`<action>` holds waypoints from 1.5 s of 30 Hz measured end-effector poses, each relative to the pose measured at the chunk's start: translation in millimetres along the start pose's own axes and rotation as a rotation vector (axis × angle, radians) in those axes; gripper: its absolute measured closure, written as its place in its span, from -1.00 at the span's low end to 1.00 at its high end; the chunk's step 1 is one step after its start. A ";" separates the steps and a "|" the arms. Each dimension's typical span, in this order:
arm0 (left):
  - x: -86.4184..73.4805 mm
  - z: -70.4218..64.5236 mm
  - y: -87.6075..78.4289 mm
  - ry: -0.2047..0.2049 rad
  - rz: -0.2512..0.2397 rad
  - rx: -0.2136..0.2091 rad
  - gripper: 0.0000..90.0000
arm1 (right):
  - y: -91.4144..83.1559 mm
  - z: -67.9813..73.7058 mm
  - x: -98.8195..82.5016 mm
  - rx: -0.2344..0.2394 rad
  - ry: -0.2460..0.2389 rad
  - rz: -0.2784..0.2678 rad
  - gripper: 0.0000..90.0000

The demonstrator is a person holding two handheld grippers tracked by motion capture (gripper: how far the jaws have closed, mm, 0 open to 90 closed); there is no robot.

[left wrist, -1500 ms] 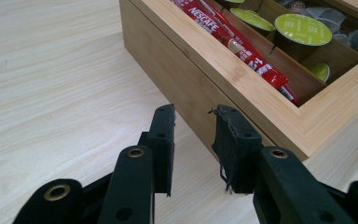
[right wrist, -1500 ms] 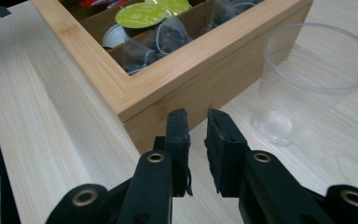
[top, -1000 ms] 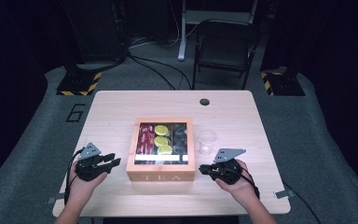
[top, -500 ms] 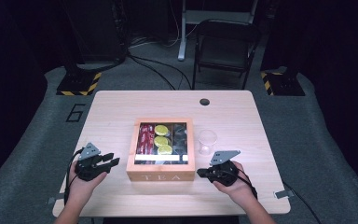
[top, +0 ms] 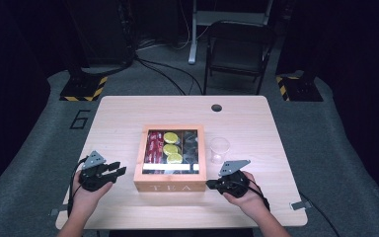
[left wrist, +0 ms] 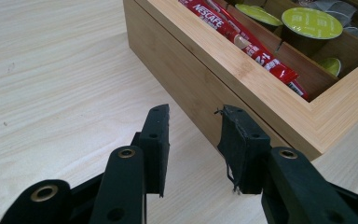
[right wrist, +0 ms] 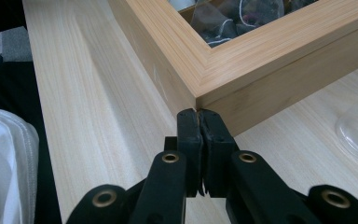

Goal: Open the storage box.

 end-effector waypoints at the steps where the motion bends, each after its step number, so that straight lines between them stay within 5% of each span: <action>1: 0.0 0.0 0.1 -0.001 0.000 0.000 0.39 | 0.2 -0.1 0.0 -0.003 0.000 -0.001 0.95; 22: -1.9 -2.9 -1.1 0.009 -0.002 -0.009 0.39 | -0.7 -1.7 4.4 0.010 0.012 -0.024 0.94; 31: 0.5 -9.6 -5.8 0.014 -0.021 -0.034 0.39 | -9.6 -1.1 14.7 0.026 0.033 -0.080 0.92; 45: 7.0 -30.8 -7.5 0.104 -0.026 -0.081 0.40 | -14.8 -1.3 27.0 0.030 0.043 -0.138 0.92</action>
Point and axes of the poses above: each handheld gripper's, and its own axes: y roughly forward along the jaws, x roughly out of its top, z roughly to its left, the point moved 5 cm from there along y, roughly forward along the jaws, and after that the axes turned 5 degrees about y, right-handed, at the moved point
